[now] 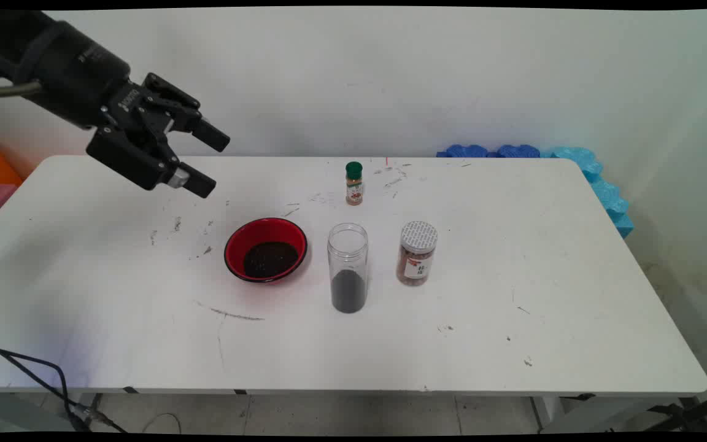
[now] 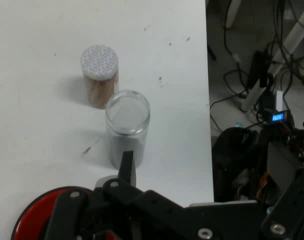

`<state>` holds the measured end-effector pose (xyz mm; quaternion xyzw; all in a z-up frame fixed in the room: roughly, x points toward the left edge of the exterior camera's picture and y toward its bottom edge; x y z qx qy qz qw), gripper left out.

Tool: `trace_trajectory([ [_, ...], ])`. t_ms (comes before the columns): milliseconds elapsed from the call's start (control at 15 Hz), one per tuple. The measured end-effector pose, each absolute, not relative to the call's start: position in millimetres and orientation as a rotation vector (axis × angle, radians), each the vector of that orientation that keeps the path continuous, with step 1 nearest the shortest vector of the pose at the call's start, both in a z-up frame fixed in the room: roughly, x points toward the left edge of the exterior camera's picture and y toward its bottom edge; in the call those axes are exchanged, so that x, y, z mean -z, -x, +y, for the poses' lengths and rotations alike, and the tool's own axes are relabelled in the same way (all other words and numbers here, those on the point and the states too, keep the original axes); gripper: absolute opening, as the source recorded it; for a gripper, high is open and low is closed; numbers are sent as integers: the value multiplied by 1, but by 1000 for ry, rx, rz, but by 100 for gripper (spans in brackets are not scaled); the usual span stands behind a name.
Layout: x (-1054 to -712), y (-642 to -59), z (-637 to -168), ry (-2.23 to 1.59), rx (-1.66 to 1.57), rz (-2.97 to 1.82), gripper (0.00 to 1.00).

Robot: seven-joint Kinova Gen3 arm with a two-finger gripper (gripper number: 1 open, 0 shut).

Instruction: Pick up the black seasoning powder from the table

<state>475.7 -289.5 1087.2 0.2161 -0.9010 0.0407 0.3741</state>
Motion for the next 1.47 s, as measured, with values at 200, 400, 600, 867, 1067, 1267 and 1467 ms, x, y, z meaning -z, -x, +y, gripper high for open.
trace_trajectory([
  [200,-1094,-471,-287,-567,-104,-2299,100],
  [400,-1098,-467,-286,-583,-105,-2292,100],
  [600,-1099,-464,-286,-596,-106,-2288,100],
  [867,-1099,-461,-286,-619,-107,-2285,100],
  [1067,-1098,-459,-286,-630,-108,-2284,100],
  [1267,-1096,-460,-286,-637,-107,-2284,100],
  [1467,-1090,-460,-285,-649,-92,-2285,100],
])
